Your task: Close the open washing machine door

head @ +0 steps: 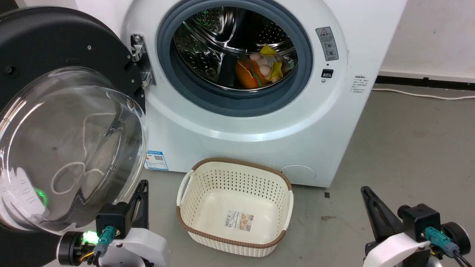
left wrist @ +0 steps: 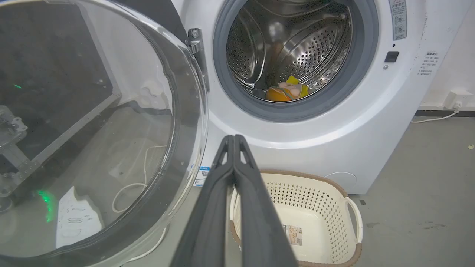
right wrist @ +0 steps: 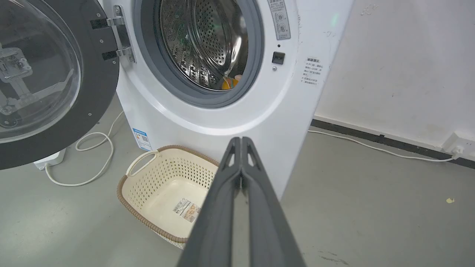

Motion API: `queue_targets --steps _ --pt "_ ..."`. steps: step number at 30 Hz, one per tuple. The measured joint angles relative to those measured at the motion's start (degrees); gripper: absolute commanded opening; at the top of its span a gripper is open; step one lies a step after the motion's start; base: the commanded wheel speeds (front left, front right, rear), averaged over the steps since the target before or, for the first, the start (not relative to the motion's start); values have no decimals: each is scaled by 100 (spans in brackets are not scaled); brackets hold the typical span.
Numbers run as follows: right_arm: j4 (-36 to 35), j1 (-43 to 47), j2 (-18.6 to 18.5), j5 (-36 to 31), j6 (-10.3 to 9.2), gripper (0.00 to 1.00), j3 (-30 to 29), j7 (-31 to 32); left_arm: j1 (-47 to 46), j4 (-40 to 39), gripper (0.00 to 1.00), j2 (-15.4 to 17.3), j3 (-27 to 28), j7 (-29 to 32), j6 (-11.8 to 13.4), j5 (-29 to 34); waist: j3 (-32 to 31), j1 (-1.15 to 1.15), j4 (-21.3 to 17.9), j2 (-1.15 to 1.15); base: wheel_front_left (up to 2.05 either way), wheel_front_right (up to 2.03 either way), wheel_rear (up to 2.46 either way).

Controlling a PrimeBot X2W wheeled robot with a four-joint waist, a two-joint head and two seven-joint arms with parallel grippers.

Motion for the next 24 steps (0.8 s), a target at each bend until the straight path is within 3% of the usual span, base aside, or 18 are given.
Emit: queue_targets --steps 15,16,24 --pt "0 0 0 0 0 0 0 0 1 0 0 0 0 0 0 0 0 0 0 0 0 0 0" --pt "0 1 0 0 0 100 2 0 0 1 100 0 3 0 0 0 0 0 0 0 0 0 0" --pt "4 3 -1 11 0 100 -14 -8 -2 16 100 0 -26 -8 -1 -2 1 0 0 0 0 0 0"
